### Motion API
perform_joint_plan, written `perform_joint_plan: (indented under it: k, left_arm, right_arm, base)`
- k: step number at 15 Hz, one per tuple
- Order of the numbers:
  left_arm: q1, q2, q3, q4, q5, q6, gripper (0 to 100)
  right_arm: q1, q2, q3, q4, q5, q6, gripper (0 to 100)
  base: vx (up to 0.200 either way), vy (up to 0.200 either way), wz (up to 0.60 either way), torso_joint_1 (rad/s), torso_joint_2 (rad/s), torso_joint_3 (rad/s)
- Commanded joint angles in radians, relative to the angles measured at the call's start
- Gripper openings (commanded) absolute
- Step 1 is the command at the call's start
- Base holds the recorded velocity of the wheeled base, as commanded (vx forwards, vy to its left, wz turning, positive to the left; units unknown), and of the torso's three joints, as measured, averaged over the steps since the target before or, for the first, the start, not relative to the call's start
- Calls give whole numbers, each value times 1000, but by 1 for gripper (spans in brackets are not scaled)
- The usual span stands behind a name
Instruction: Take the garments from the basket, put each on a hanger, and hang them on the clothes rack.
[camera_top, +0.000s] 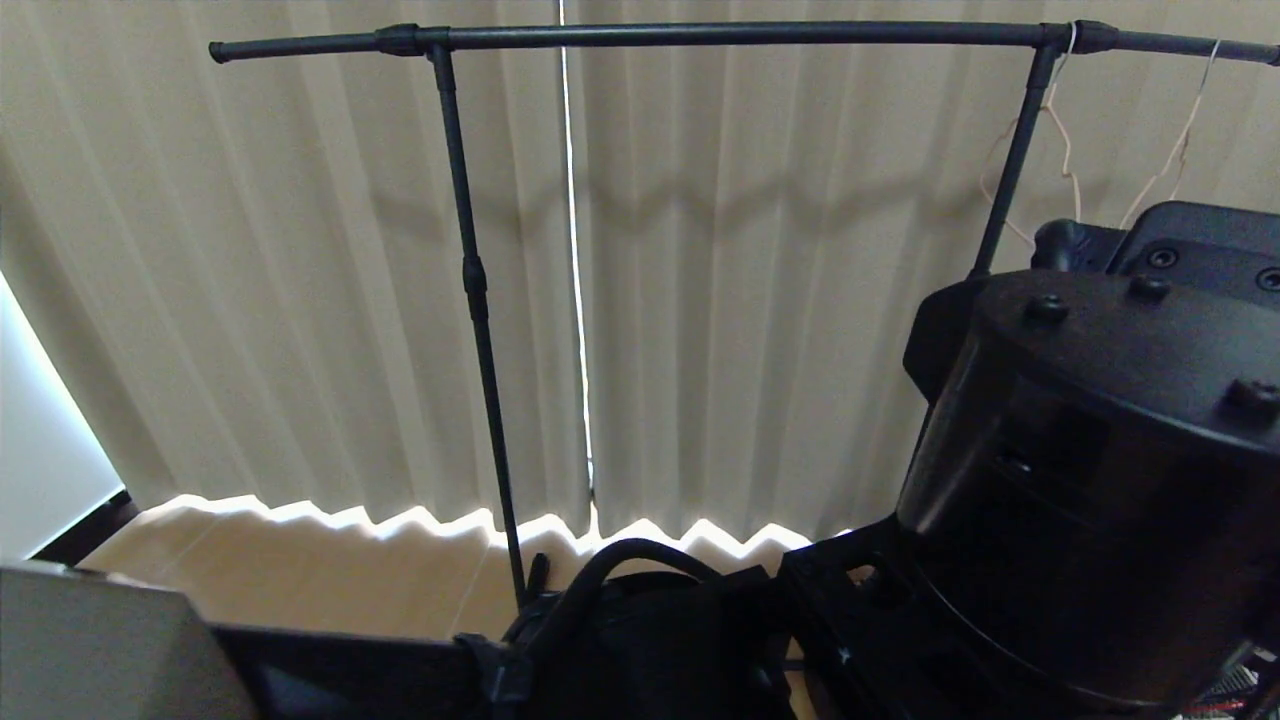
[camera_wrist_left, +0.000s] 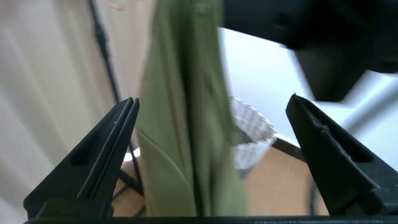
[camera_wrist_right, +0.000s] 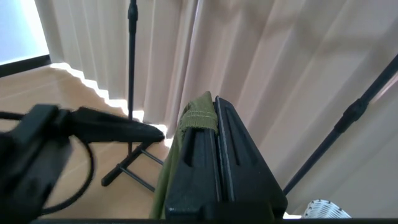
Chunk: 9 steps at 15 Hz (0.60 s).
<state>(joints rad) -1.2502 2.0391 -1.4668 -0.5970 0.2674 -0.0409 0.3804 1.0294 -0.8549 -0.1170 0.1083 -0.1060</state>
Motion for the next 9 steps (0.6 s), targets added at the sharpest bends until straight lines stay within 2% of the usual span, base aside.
perform_joint_plan:
  k: [1, 3, 6, 9]
  left_arm:
    - [0, 35, -27, 0, 15, -1, 100]
    - [0, 58, -66, 2, 45, 1, 100]
    - [0, 64, -66, 5, 61, 3, 100]
    - [5, 82, -67, 16, 119, 6, 100]
  right_arm:
    - [0, 0, 4, 0, -1, -1, 0]
    - [0, 6, 0, 0, -2, -6, 0]
    - [0, 8, 0, 2, -4, -18, 0]
    - [0, 8, 4, 2, -6, -20, 0]
  base:
    - [0, 0, 0, 0, 0, 0]
    - [0, 0, 0, 0, 0, 0]
    - [0, 0, 0, 0, 0, 0]
    - [0, 0, 0, 0, 0, 0]
